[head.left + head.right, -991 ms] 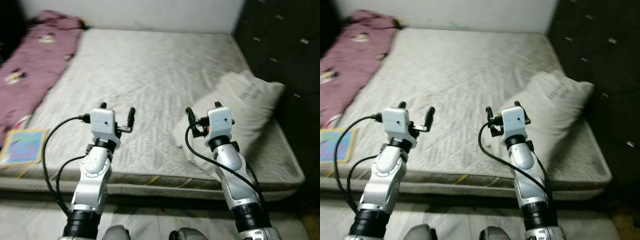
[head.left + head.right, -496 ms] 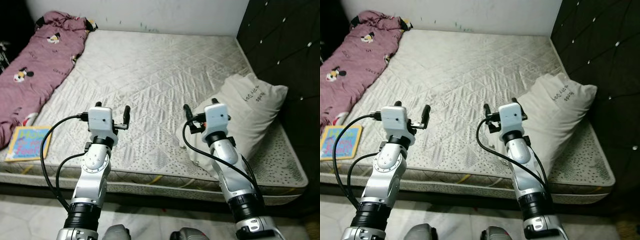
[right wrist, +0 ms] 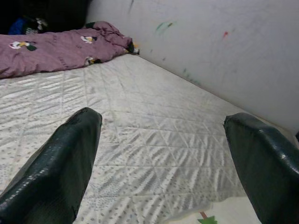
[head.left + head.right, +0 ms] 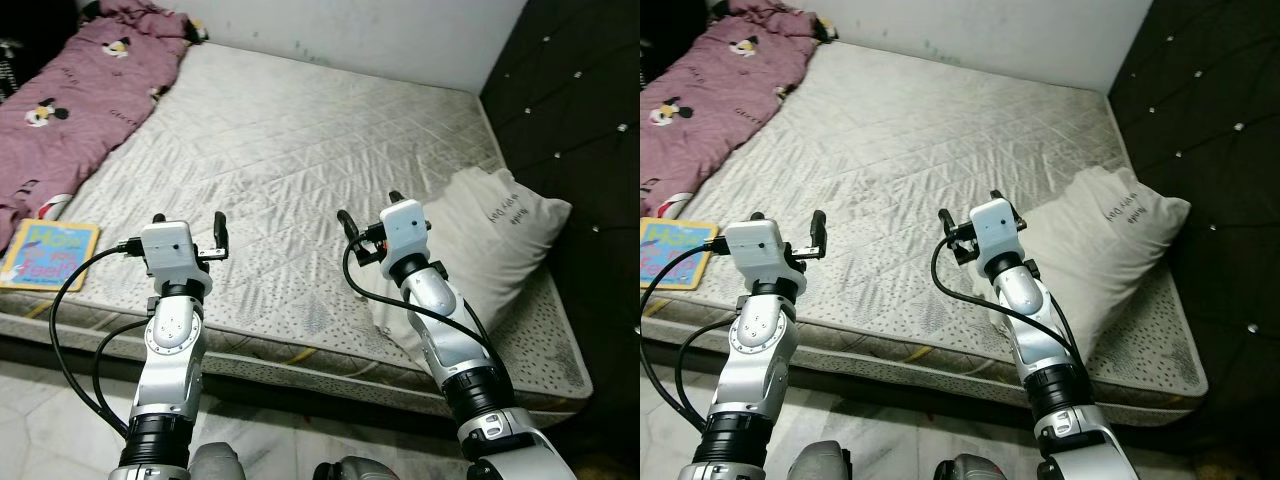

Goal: Clean up the room

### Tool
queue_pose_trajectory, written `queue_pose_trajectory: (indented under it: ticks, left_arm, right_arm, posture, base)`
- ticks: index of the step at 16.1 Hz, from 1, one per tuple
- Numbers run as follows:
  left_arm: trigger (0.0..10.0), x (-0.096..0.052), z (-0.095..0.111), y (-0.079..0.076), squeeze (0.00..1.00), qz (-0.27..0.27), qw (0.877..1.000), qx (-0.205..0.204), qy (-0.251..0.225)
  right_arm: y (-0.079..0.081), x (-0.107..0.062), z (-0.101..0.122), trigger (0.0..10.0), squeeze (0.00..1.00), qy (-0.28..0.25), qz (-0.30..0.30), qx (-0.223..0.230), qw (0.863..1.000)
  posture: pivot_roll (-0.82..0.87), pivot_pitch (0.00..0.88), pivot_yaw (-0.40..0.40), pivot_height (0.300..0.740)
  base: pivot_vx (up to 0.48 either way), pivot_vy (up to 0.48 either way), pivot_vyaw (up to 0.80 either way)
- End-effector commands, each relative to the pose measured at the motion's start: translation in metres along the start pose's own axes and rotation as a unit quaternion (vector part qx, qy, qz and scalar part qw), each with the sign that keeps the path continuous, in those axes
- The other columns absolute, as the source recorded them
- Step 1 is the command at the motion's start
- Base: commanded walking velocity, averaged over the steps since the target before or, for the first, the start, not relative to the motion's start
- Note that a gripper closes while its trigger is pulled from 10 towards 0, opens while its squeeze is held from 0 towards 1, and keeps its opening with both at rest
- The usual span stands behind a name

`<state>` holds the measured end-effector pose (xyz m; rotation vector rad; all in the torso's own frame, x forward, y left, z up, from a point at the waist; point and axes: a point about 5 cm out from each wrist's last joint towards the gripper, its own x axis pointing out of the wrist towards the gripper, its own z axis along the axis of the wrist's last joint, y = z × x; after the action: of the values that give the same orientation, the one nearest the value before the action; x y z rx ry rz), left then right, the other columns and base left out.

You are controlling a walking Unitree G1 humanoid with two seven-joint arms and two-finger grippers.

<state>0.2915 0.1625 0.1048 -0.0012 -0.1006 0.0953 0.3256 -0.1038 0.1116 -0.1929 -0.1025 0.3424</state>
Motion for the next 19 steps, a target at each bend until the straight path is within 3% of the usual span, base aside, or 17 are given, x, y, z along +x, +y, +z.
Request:
queue_pose_trajectory:
  ticks: [1, 4, 9, 19]
  left_arm:
    - [10.0, 0.000, 0.004, -0.008, 0.00, -0.019, 1.000, -0.001, -0.009]
    - [10.0, 0.000, 0.003, -0.017, 0.00, -0.048, 0.999, 0.000, 0.002]
    - [10.0, 0.000, 0.003, -0.023, 0.00, -0.071, 0.997, -0.002, 0.004]
    - [10.0, -0.002, 0.006, -0.028, 0.00, -0.093, 0.996, -0.002, 0.000]
  right_arm:
    - [-0.005, 0.002, 0.003, 10.0, 0.00, -0.007, -0.005, -0.004, 1.000]
    - [-0.009, -0.005, -0.002, 10.0, 0.00, 0.001, -0.021, 0.001, 1.000]
    - [-0.010, -0.016, -0.007, 10.0, 0.00, 0.005, -0.034, 0.007, 0.999]
    - [-0.007, -0.022, -0.006, 10.0, 0.00, 0.009, -0.035, 0.006, 0.999]
  posture:
    - [0.10, 0.000, -0.115, 0.740]
    - [0.07, 0.000, -0.090, 0.740]
    - [0.04, 0.000, -0.066, 0.740]
    - [0.04, 0.000, -0.060, 0.740]
  base:
    - [0.000, 0.000, 0.00]
    - [0.000, 0.000, -0.53]
    - [0.000, 0.000, 0.00]
    - [0.000, -0.024, 0.00]
